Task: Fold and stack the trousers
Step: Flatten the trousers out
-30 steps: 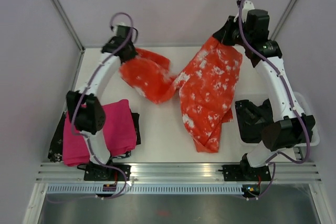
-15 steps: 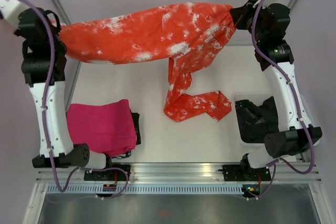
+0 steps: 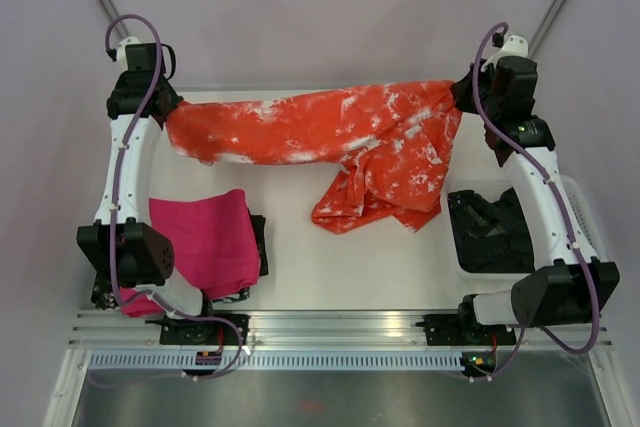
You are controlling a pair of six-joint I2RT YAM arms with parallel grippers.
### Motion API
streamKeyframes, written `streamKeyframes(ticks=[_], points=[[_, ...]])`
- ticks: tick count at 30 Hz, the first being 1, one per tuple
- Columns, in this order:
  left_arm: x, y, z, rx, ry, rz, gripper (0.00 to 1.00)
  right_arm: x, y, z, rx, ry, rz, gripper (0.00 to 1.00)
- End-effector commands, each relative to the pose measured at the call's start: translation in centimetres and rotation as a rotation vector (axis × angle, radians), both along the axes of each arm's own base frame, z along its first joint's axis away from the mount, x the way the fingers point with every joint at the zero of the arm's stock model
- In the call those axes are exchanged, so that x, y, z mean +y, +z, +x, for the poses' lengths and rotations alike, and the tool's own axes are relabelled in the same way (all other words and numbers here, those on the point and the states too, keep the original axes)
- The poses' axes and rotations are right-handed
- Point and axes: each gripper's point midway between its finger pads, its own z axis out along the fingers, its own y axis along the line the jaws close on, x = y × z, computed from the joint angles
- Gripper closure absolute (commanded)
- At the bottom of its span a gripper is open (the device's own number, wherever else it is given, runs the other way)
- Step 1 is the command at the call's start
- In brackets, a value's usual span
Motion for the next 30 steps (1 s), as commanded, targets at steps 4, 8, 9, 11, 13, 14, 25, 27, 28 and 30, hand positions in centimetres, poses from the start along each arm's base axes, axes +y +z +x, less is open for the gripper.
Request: streamKeyframes(ticks=[4,8,9,11,13,14,25,27,28,30], points=[[0.0,0.5,0.6,-0.029,-0.031,0.012,0.98,-2.5,2.9,-0.9,-0.115,-0.088,-0.065,1.0],[1.9,3.0,-1.1,-0.02,0.026,0.12,0.98,-2.7,2.7,-0.2,-0.119,-0.098,-0.06,1.0],[2.3,4.2,-1.4,-0.036,0.038,0.144,0.98,-2.6,2.5,0.0,-0.115,-0.091,-0.056,1.0],[3.1,5.0,-1.7,-0.024,0.059,0.196,0.97,-2.1,1.6,0.6,-0.095,-0.07,-0.045,1.0],[3.2,4.8,-1.6,0.013,0.053,0.221,0.94,-2.2,0.1,1.2,-0.069,-0.076,-0.037,1.0],[3.3,3.2,-1.0,0.069,0.052,0.232,0.93,-2.4,-0.6,1.5,-0.058,-0.084,-0.04,1.0],[-5.6,-5.4,2.5,0.131,-0.282,-0.062,0.0,-4.9,-7.4,5.3,0.073,-0.104,-0.046,1.0],[-5.6,-6.0,2.8,0.141,-0.282,-0.066,0.0,-3.8,-8.1,5.9,0.085,-0.033,-0.036,1.0],[-5.7,-7.1,3.1,0.164,-0.278,-0.073,0.0,-3.6,-8.7,6.6,0.088,-0.023,-0.029,1.0],[-5.0,-9.0,3.5,0.168,-0.257,-0.135,0.0,-3.4,-9.2,7.1,0.087,-0.017,-0.019,1.0]])
